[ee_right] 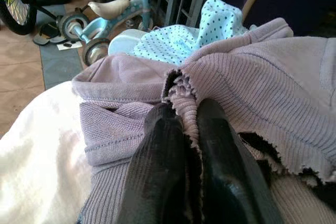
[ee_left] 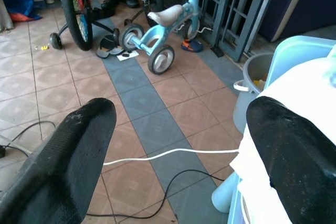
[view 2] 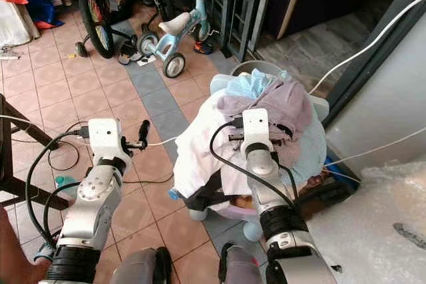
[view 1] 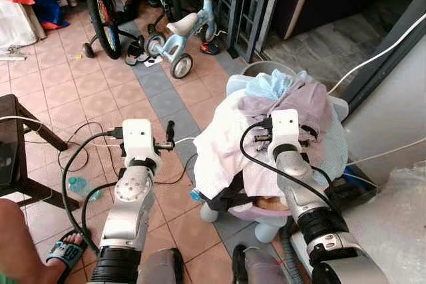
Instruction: Clothes washing
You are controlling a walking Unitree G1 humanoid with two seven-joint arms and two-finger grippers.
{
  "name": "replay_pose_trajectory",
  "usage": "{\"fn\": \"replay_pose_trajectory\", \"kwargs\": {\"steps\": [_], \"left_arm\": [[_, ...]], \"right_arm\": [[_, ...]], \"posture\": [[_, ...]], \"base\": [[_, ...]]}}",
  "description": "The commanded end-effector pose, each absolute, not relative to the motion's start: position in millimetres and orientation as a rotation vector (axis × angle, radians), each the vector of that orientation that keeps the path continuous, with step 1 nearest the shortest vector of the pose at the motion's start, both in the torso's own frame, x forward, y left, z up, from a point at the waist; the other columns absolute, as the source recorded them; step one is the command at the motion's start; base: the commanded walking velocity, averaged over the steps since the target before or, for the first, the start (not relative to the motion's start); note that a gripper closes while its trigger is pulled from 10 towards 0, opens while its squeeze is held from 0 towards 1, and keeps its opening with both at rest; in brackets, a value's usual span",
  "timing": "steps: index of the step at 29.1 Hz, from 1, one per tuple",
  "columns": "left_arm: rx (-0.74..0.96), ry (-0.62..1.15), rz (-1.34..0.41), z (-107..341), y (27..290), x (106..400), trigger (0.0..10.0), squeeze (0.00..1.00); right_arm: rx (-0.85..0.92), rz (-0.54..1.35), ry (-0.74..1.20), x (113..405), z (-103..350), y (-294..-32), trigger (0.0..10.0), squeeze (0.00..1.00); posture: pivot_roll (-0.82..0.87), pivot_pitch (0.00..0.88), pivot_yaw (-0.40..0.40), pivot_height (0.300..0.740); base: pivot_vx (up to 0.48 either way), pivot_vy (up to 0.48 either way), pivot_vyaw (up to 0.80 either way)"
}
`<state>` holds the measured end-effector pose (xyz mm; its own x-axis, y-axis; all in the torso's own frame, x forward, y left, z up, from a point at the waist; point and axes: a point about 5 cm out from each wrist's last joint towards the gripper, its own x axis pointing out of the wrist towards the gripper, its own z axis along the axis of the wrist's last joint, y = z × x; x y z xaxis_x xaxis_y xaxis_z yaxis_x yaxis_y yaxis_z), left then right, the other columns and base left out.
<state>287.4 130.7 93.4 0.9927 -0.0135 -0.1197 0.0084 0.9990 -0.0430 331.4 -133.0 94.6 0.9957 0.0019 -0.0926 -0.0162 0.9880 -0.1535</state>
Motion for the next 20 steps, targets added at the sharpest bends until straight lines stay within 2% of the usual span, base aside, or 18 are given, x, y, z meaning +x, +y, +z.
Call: {"fn": "replay_pose_trajectory", "kwargs": {"steps": [1, 10, 16, 20], "left_arm": [[-0.045, 0.161, -0.007, 84.7, 133.1, 284.0, 10.0, 0.0], [-0.009, 0.124, -0.025, 89.2, 131.1, 293.2, 10.0, 0.0], [-0.005, 0.119, -0.035, 88.7, 128.6, 294.6, 10.0, 0.0], [-0.007, 0.116, -0.044, 89.3, 125.9, 297.9, 10.0, 0.0]], "right_arm": [[-0.143, 0.043, 0.015, 330.7, 111.1, -125.3, 0.0, 0.0], [-0.153, -0.008, -0.206, 323.9, 161.9, -140.2, 0.0, 0.0], [-0.176, -0.058, -0.215, 316.5, 165.2, -159.1, 0.0, 0.0], [-0.149, -0.074, -0.195, 315.1, 161.7, -161.3, 0.0, 0.0]], "posture": [[0.01, 0.135, -0.021, 0.74], [-0.01, 0.118, 0.0, 0.74], [-0.01, 0.104, 0.003, 0.74], [-0.02, 0.101, 0.008, 0.74]], "base": [[0.0, 0.0, 0.0], [0.0, 0.0, 0.0], [0.0, 0.0, 0.0], [-0.063, 0.0, 0.0]]}}
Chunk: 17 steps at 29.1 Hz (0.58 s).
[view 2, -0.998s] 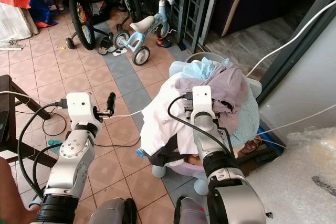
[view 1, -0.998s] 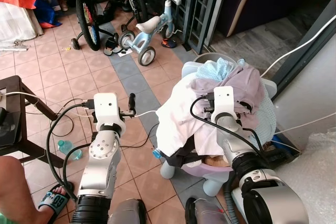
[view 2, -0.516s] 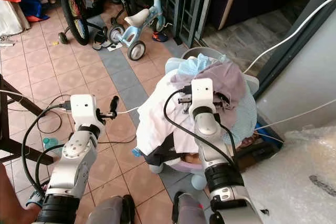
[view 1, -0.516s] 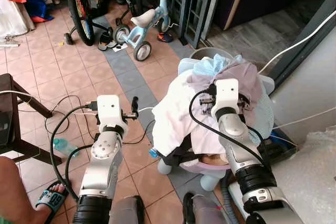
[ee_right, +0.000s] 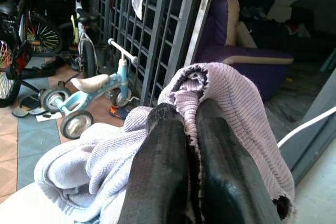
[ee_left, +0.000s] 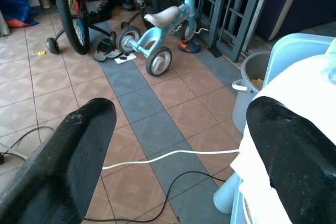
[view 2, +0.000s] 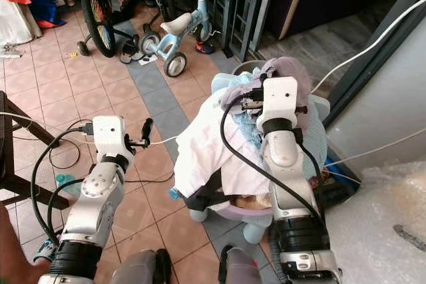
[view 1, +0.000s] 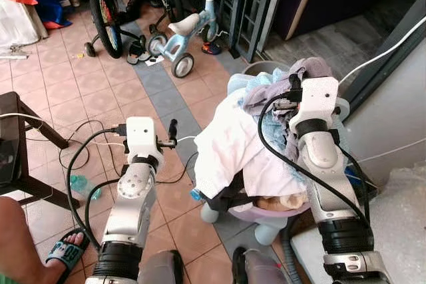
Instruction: Clothes washing
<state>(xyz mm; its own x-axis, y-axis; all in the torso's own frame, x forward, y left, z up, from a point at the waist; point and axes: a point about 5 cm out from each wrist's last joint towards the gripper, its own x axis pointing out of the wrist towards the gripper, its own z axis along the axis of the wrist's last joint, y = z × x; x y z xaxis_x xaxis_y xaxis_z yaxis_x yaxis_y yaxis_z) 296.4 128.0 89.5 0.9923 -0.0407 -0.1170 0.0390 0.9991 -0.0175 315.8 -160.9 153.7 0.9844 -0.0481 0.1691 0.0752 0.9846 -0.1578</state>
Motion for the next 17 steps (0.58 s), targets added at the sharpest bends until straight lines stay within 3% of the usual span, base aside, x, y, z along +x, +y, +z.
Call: {"fn": "replay_pose_trajectory", "kwargs": {"steps": [1, 17], "left_arm": [[-0.007, 0.116, -0.044, 89.3, 125.9, 297.9, 10.0, 0.0], [-0.002, 0.113, -0.038, 88.1, 126.5, 299.7, 10.0, 0.0]], "right_arm": [[-0.149, -0.074, -0.195, 315.1, 161.7, -161.3, 0.0, 0.0], [-0.155, -0.046, -0.128, 315.7, 151.6, -150.9, 0.0, 0.0]], "posture": [[-0.02, 0.101, 0.008, 0.74], [-0.01, 0.101, 0.011, 0.74]], "base": [[-0.251, 0.0, 0.0], [-0.274, 0.0, 0.0]]}}
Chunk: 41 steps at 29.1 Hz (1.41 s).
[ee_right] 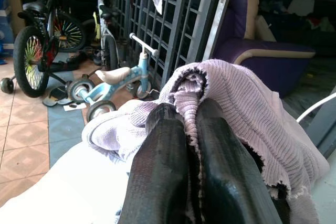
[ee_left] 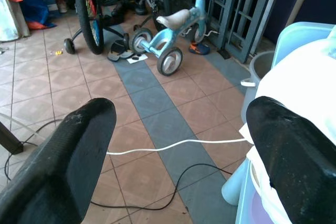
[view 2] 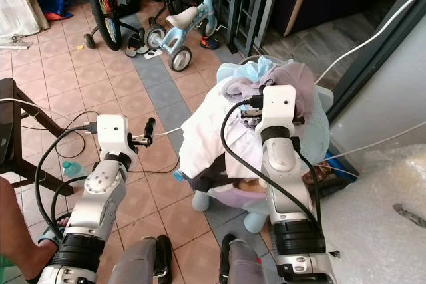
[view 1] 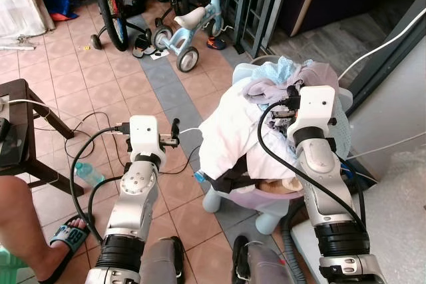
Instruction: Clothes washing
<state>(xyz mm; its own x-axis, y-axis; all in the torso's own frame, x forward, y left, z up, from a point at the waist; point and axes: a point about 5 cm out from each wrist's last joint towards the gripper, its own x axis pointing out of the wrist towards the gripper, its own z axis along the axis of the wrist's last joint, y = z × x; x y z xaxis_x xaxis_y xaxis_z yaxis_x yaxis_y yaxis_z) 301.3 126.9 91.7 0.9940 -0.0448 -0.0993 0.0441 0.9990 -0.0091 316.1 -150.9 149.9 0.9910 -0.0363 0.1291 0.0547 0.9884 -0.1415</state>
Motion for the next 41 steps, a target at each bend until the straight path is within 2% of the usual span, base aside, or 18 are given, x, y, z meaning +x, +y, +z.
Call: {"fn": "replay_pose_trajectory", "kwargs": {"steps": [1, 12, 17, 18, 19, 20, 26, 41], "left_arm": [[-0.003, 0.114, -0.039, 87.9, 126.3, 299.6, 10.0, 0.0], [0.0, 0.117, -0.04, 86.6, 125.4, 299.8, 10.0, 0.0], [-0.011, 0.102, -0.041, 88.5, 124.7, 300.5, 10.0, 0.0], [-0.016, 0.101, -0.04, 89.0, 124.9, 301.4, 10.0, 0.0], [-0.016, 0.101, -0.04, 89.0, 124.9, 301.4, 10.0, 0.0], [-0.024, 0.101, -0.039, 89.2, 125.4, 302.1, 10.0, 0.0], [-0.044, 0.1, -0.042, 90.9, 124.2, 303.3, 10.0, 0.0], [-0.038, 0.104, -0.04, 90.0, 124.6, 302.8, 10.0, 0.0]], "right_arm": [[-0.155, -0.047, -0.121, 315.7, 150.4, -151.6, 0.0, 0.0], [-0.179, -0.04, -0.11, 315.9, 146.5, -152.3, 0.0, 0.0], [-0.198, -0.029, -0.122, 316.1, 147.2, -150.8, 0.0, 0.0], [-0.2, -0.03, -0.119, 316.8, 147.4, -150.5, 6.2, 0.0], [-0.2, -0.03, -0.119, 316.8, 147.4, -150.5, 6.2, 0.0], [-0.198, -0.03, -0.129, 316.9, 148.8, -150.1, 10.0, 0.0], [-0.159, -0.051, -0.106, 319.0, 148.2, -148.6, 10.0, 0.0], [-0.159, -0.086, -0.134, 321.2, 152.8, -153.4, 10.0, 0.0]], "posture": [[-0.01, 0.101, 0.011, 0.74], [-0.02, 0.097, 0.004, 0.74], [-0.02, 0.1, 0.004, 0.74], [-0.02, 0.114, 0.008, 0.74], [-0.02, 0.114, 0.008, 0.74], [-0.03, 0.111, 0.011, 0.74], [-0.03, 0.115, 0.015, 0.74], [-0.03, 0.119, 0.021, 0.74]], "base": [[-0.285, 0.0, 0.0], [-0.285, 0.0, 0.0], [0.0, 0.0, 0.0], [0.0, 0.0, 0.0], [0.0, 0.0, 0.0], [0.0, 0.0, 0.0], [0.0, 0.0, -0.41], [0.0, 0.24, -0.77]]}}
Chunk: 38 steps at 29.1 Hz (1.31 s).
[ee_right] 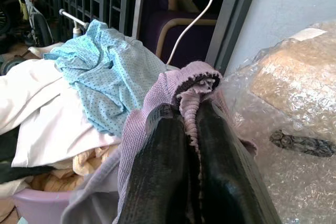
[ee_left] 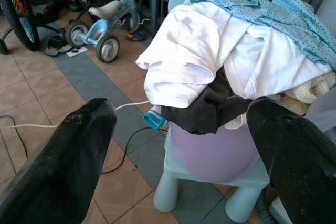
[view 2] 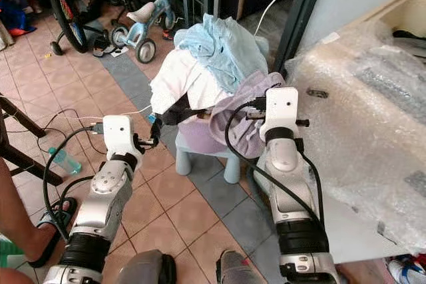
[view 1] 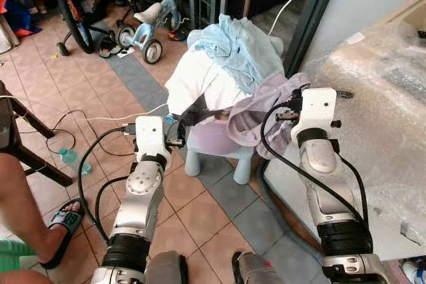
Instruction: Clothes washing
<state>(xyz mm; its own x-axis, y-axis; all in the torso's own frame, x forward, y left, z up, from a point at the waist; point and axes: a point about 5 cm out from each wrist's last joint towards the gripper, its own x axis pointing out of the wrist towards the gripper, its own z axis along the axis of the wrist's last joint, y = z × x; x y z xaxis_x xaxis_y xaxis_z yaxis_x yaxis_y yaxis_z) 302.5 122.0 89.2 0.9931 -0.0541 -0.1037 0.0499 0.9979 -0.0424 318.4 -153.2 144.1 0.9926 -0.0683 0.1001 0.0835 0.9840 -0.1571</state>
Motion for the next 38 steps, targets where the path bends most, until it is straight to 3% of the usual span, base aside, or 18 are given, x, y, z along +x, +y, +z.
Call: {"fn": "replay_pose_trajectory", "kwargs": {"steps": [1, 18, 31, 38], "left_arm": [[-0.038, 0.104, -0.04, 90.0, 124.6, 302.8, 10.0, 0.0], [-0.064, 0.072, -0.055, 97.9, 125.9, 302.7, 10.0, 0.0], [-0.073, 0.07, -0.079, 99.8, 122.0, 305.4, 10.0, 0.0], [-0.07, 0.042, -0.108, 104.2, 118.3, 306.5, 10.0, 0.0]], "right_arm": [[-0.159, -0.086, -0.134, 321.2, 152.8, -153.4, 10.0, 0.0], [-0.178, -0.142, -0.161, 317.0, 155.0, -162.4, 10.0, 0.0], [-0.183, -0.165, -0.171, 316.4, 154.7, -165.7, 10.0, 0.0], [-0.177, -0.144, -0.189, 314.0, 155.6, -165.2, 10.0, 0.0]], "posture": [[-0.03, 0.119, 0.021, 0.74], [-0.03, 0.12, 0.029, 0.74], [-0.04, 0.1, 0.048, 0.74], [-0.04, 0.098, 0.04, 0.74]], "base": [[0.0, 0.0, -0.76], [0.0, 0.0, -0.76], [0.0, 0.424, -0.77], [0.0, 0.0, -0.41]]}}
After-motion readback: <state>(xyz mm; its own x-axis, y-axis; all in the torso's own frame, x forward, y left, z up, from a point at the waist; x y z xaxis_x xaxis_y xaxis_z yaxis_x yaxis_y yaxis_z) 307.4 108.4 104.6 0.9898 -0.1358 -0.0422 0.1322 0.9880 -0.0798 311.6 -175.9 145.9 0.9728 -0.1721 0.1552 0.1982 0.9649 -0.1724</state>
